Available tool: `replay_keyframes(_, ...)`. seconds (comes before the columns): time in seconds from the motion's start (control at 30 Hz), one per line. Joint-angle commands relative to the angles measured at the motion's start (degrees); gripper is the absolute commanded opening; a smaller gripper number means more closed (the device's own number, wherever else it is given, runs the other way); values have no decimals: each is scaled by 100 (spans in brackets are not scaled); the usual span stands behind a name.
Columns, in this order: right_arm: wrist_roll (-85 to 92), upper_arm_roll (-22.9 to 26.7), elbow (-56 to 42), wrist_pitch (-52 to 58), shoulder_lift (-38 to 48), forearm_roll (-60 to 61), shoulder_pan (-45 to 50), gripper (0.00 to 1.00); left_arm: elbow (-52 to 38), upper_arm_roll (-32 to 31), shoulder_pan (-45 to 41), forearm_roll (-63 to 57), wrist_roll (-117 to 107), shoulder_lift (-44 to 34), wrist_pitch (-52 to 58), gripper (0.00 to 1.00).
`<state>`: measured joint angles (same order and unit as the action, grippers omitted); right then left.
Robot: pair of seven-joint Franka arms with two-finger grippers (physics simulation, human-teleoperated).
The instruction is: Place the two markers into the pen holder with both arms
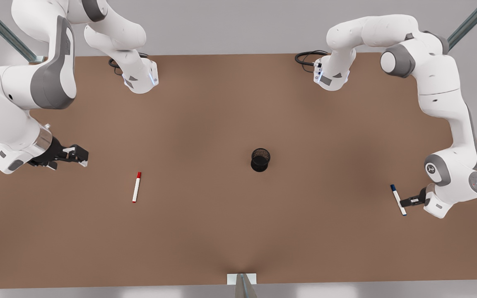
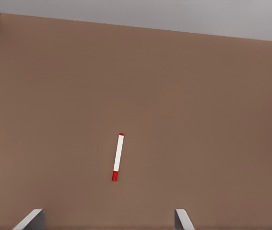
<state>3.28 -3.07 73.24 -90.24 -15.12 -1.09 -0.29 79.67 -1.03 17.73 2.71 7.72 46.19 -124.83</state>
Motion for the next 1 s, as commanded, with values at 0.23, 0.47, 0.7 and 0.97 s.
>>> replay_keyframes(0.23,103,9,-20,6,-43,-5,-6,100,14,7,-59,-60,353,408,-692,76)
replay_keyframes(0.47,156,-9,-21,6,-43,4,-23,100,-83,24,-42,-77,274,592,-929,67)
replay_keyframes(0.7,138,-9,59,-889,-640,-23,21,99,-118,24,-42,-77,221,689,-1087,59)
replay_keyframes(0.97,-1004,-27,3144,-4555,-1089,-58,258,100,-118,24,-33,-77,239,680,-1087,48)
